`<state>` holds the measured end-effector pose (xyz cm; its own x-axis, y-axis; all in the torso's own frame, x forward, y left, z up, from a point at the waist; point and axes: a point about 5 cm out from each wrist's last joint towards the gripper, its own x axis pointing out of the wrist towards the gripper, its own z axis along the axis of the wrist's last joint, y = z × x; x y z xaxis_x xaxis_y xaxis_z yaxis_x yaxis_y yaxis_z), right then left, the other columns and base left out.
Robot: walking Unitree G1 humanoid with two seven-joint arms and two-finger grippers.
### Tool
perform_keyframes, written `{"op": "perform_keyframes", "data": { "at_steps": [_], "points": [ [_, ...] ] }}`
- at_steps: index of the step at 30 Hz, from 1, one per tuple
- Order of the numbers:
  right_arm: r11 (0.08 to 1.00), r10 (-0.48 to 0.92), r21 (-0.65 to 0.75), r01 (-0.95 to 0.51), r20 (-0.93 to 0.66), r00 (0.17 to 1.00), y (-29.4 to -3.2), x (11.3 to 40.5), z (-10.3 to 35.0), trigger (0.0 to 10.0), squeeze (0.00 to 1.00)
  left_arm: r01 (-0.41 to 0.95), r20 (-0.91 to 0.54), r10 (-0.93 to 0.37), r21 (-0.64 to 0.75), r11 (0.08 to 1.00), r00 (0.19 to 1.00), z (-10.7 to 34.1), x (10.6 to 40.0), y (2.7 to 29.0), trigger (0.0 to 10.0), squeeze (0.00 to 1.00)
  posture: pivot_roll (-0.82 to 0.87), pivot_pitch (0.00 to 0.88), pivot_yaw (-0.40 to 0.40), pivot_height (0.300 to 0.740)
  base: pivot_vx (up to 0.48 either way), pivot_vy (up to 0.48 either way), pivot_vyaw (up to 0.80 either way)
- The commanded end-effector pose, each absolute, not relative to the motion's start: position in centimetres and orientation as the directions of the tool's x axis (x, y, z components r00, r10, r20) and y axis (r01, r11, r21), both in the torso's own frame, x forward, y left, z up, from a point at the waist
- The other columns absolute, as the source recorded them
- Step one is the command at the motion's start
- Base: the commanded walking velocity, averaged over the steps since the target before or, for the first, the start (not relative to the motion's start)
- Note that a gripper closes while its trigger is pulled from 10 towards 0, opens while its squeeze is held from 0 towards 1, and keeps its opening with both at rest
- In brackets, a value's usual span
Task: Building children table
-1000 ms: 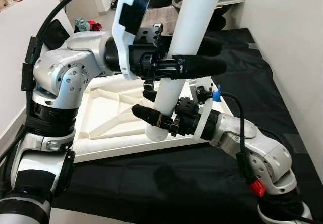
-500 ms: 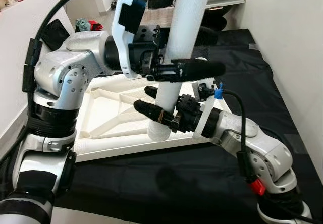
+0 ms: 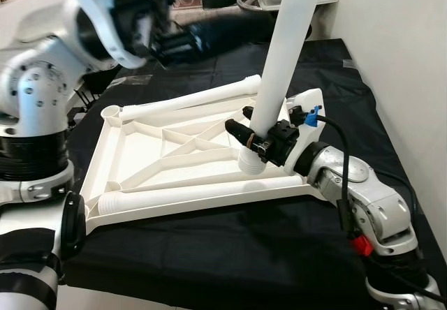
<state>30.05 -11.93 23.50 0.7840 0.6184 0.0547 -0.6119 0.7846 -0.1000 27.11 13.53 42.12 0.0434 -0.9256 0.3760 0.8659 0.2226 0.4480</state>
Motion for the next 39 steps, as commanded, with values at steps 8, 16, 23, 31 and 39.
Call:
{"op": "perform_keyframes", "data": {
  "at_steps": [8,16,23,31,39],
  "points": [
    [0.928,0.373,-0.078,-0.365,0.201,0.906,-16.0,31.7,25.8,10.0,0.0,0.834,0.358,-0.849,0.254,0.49,0.39,35.5,27.7,17.3,10.0,1.0,-0.07,0.094,0.065,0.74,0.0,0.0,0.0],
    [0.965,0.261,-0.046,-0.259,0.285,0.922,-18.8,31.3,27.1,10.0,0.0,0.874,0.115,-0.868,-0.001,0.486,0.482,23.6,24.7,14.5,10.0,0.0,-0.07,0.134,0.056,0.74,0.0,0.0,0.0],
    [0.941,0.334,-0.138,-0.31,0.221,0.916,-20.7,29.2,26.2,10.0,0.0,0.809,-0.05,-0.812,-0.068,0.584,0.582,17.0,20.9,11.2,10.0,0.0,-0.09,0.178,0.063,0.74,0.0,0.0,0.0],
    [0.905,0.4,-0.225,-0.361,0.16,0.903,-20.9,27.8,25.5,10.0,0.0,0.826,-0.122,-0.824,-0.045,0.562,0.554,15.6,19.5,10.6,10.0,0.0,-0.11,0.192,0.081,0.74,0.0,0.0,0.0],
    [0.845,0.522,-0.199,-0.496,0.109,0.846,-20.3,26.4,25.0,10.0,0.0,0.824,-0.099,-0.823,-0.051,0.565,0.559,15.7,19.0,10.0,10.0,0.0,-0.11,0.219,0.077,0.74,0.0,0.0,0.0]
  ]
}}
